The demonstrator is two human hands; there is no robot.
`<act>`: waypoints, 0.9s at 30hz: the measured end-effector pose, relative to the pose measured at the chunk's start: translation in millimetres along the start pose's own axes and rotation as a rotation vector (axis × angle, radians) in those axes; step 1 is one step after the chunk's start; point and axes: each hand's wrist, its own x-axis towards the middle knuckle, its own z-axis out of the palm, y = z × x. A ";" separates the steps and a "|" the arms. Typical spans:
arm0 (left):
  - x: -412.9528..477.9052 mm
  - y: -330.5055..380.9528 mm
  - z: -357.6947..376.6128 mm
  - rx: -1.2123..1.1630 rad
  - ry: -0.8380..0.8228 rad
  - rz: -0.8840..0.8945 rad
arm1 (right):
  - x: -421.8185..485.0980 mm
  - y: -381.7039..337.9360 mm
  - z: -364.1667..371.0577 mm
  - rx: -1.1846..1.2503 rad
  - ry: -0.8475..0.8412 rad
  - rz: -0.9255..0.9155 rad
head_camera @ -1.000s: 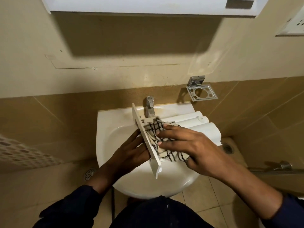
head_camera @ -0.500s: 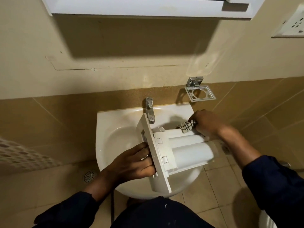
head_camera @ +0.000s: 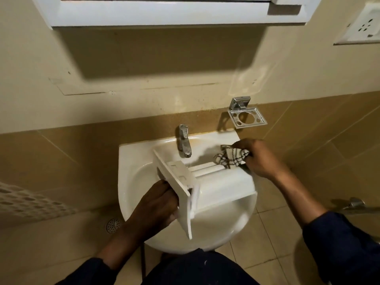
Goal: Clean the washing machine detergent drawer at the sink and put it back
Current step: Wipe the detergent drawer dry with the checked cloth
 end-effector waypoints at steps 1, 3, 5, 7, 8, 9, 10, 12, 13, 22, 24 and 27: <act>-0.1 3.4 -4.9 -0.127 -0.013 -0.165 | -1.9 8.1 -0.1 0.038 0.076 0.024; -5.8 11.9 -10.7 -0.308 0.016 -0.512 | -6.5 16.9 4.8 0.065 0.204 0.055; -11.0 12.3 -9.7 -0.482 0.056 -0.805 | -12.8 16.4 14.1 0.080 0.288 0.075; -9.6 11.2 -12.9 -0.631 0.150 -0.942 | -21.5 9.7 25.3 0.131 0.360 0.071; -9.2 10.4 -14.1 -0.684 0.187 -0.979 | -26.4 5.3 30.4 0.156 0.386 0.072; -8.9 8.4 -14.4 -0.724 0.212 -1.035 | -31.9 -0.4 34.8 0.177 0.410 0.073; -8.9 6.7 -14.2 -0.757 0.240 -1.077 | -36.0 -6.1 39.8 0.199 0.434 0.074; -8.1 5.1 -12.6 -0.830 0.305 -1.165 | -43.9 -15.9 49.4 0.240 0.480 0.068; -7.1 5.4 -12.5 -0.861 0.331 -1.215 | -46.7 -20.5 55.6 0.258 0.497 0.056; -4.5 2.6 -4.0 -1.263 0.504 -1.676 | -105.0 -35.9 130.0 0.093 0.200 -0.518; -3.0 5.0 -5.3 -1.443 0.484 -1.730 | -110.9 -28.7 137.9 0.011 0.164 -0.611; -1.4 13.2 -5.3 -1.667 0.434 -1.803 | -109.0 -19.0 139.7 -0.073 0.201 -0.606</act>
